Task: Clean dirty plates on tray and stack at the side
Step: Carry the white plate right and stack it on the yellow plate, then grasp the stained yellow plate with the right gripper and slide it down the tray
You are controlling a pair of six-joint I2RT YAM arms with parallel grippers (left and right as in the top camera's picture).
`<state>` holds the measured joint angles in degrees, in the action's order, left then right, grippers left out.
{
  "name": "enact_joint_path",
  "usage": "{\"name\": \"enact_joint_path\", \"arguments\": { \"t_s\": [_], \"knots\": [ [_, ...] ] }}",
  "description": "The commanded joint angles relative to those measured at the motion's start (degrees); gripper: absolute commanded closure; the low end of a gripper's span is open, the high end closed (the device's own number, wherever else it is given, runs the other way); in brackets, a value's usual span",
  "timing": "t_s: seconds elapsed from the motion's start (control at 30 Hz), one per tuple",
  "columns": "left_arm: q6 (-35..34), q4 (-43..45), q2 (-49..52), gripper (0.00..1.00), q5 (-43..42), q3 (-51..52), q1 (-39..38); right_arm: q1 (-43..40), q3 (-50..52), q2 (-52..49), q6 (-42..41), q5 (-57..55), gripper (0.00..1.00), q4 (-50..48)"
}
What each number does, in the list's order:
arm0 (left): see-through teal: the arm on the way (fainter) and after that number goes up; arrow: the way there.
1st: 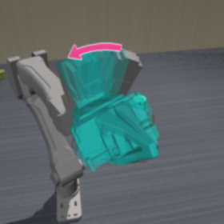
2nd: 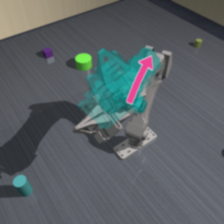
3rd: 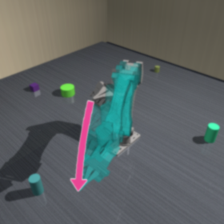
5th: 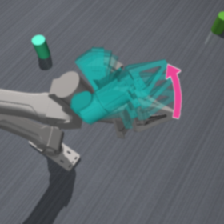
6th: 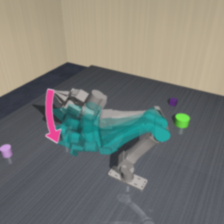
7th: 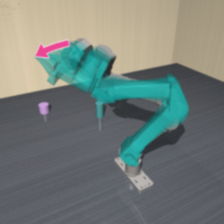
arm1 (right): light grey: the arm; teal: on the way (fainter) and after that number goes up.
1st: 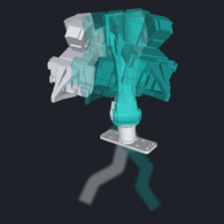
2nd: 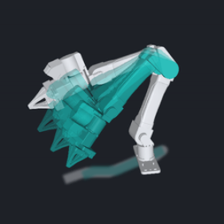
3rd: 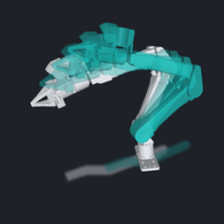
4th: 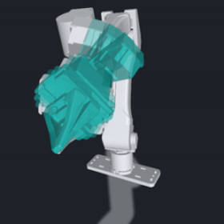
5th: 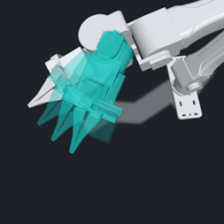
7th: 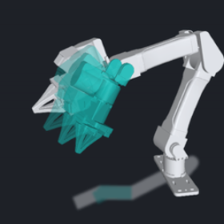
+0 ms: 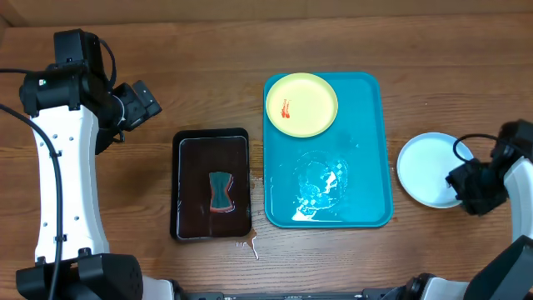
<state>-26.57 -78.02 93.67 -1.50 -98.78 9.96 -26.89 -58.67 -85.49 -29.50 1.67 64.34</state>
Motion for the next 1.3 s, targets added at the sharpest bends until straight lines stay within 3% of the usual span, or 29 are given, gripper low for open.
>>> {"name": "enact_joint_path", "arguments": {
  "t_s": [0.0,0.07,0.2,0.27,0.43,0.63,0.9,1.1,1.13,1.23,1.27],
  "knots": [
    [1.07,0.09,-0.13,0.00,0.42,-0.72,0.15,4.39,-8.55,4.17,2.75,1.38,0.52,2.25],
    [1.09,0.09,-0.13,0.00,0.42,-0.72,0.15,8.13,-12.33,5.81,3.19,1.60,0.53,3.34],
    [1.07,0.09,-0.13,0.00,0.42,-0.72,0.15,20.52,-17.70,7.93,14.05,8.81,0.56,-1.46],
    [1.09,0.09,-0.13,0.00,0.42,-0.72,0.15,28.57,-17.49,7.30,16.57,10.21,0.53,-8.26],
    [1.07,0.09,-0.13,0.00,0.42,-0.70,0.15,38.73,-17.46,0.85,17.84,5.60,0.46,-17.22],
    [1.09,0.09,-0.15,0.00,0.42,-0.70,0.15,42.71,-17.46,-12.81,22.21,0.48,0.39,-28.79],
    [1.07,0.09,-0.13,0.00,0.42,-0.72,0.15,41.42,-17.46,-26.05,22.69,-3.52,0.39,-38.80],
    [1.07,0.09,-0.13,0.00,0.42,-0.70,0.15,41.46,-17.46,-30.73,22.03,-0.46,0.50,-40.26],
    [1.09,0.09,-0.13,0.00,0.42,-0.70,0.15,41.57,-17.46,-31.34,22.03,-0.09,0.58,-40.26],
    [1.07,0.09,-0.15,0.00,0.42,-0.72,0.15,41.66,-17.46,-31.80,22.01,-0.11,0.96,-39.98],
    [1.07,0.09,-0.15,0.00,0.42,-0.70,0.15,41.66,-17.51,-31.54,21.90,-0.11,0.96,-39.74]
  ]
}}
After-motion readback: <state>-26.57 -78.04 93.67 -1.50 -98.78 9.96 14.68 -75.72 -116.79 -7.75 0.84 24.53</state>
